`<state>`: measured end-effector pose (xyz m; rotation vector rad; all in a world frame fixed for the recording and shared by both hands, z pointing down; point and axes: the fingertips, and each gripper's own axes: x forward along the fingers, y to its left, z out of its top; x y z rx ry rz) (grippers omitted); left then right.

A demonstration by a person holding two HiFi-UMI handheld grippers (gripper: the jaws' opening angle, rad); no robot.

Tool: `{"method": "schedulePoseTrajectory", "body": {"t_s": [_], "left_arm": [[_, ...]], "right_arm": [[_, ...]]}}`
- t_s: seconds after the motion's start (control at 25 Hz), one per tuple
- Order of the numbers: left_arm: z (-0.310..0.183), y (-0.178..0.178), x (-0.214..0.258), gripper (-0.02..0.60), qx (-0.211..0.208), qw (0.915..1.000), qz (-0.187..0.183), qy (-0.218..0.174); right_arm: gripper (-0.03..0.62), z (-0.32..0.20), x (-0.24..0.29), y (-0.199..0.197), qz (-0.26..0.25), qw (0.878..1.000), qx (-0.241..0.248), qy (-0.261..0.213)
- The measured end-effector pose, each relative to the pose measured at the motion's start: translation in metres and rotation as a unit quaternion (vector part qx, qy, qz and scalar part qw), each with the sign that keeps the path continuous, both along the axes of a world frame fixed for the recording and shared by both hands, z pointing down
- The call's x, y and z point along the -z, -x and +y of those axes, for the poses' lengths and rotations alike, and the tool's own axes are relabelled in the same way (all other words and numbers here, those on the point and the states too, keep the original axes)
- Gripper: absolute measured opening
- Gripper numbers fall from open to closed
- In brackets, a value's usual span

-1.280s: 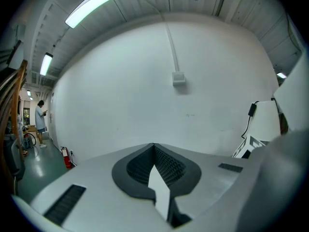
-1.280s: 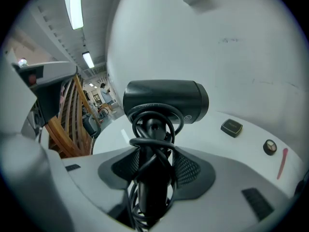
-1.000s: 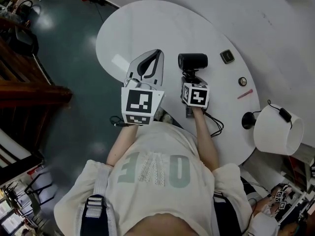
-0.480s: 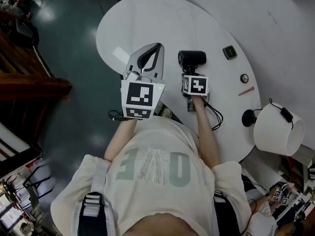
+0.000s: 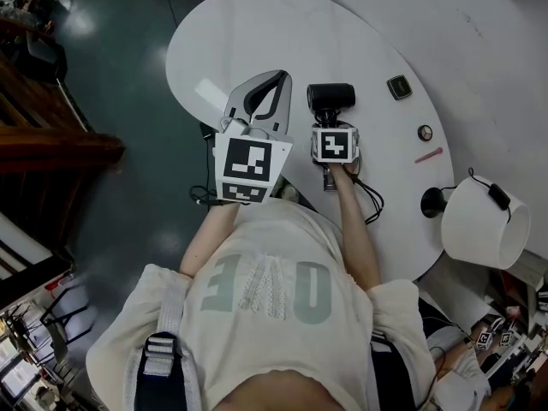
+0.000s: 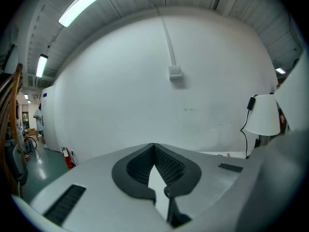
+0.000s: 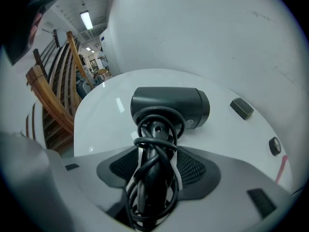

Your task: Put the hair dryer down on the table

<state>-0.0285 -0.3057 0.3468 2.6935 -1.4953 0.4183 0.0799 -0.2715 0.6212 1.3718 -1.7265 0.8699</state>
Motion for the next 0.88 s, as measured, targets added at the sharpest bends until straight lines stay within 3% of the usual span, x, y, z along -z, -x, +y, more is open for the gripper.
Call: {"method": "schedulePoseTrajectory", "body": {"t_s": [0.16, 0.36, 0.56, 0.64, 0.8, 0.88], "left_arm": [[0.000, 0.002, 0.001, 0.004, 0.002, 1.0000, 0.001, 0.000], [0.000, 0.002, 0.000, 0.005, 0.001, 1.0000, 0.002, 0.002], [-0.001, 0.003, 0.002, 0.003, 0.003, 1.0000, 0.006, 0.001], [-0.001, 0.003, 0.003, 0.003, 0.002, 1.0000, 0.007, 0.002], [0.002, 0.001, 0.009, 0.005, -0.004, 1.0000, 0.006, 0.004], [0.005, -0.003, 0.018, 0.005, -0.008, 0.9999, 0.007, -0.006]], "right_arm": [[0.272, -0.002, 0.006, 0.004, -0.010, 1.000, -0.002, -0.007], [0.276, -0.008, 0.021, 0.005, -0.022, 0.999, -0.012, -0.028], [0.275, -0.028, 0.082, 0.011, -0.045, 0.993, -0.005, -0.111], [0.228, -0.037, 0.126, 0.016, -0.064, 0.981, -0.002, -0.181], [0.005, -0.043, 0.219, 0.022, -0.095, 0.935, -0.003, -0.340], [0.005, -0.037, 0.254, 0.020, -0.095, 0.914, -0.007, -0.394]]}}
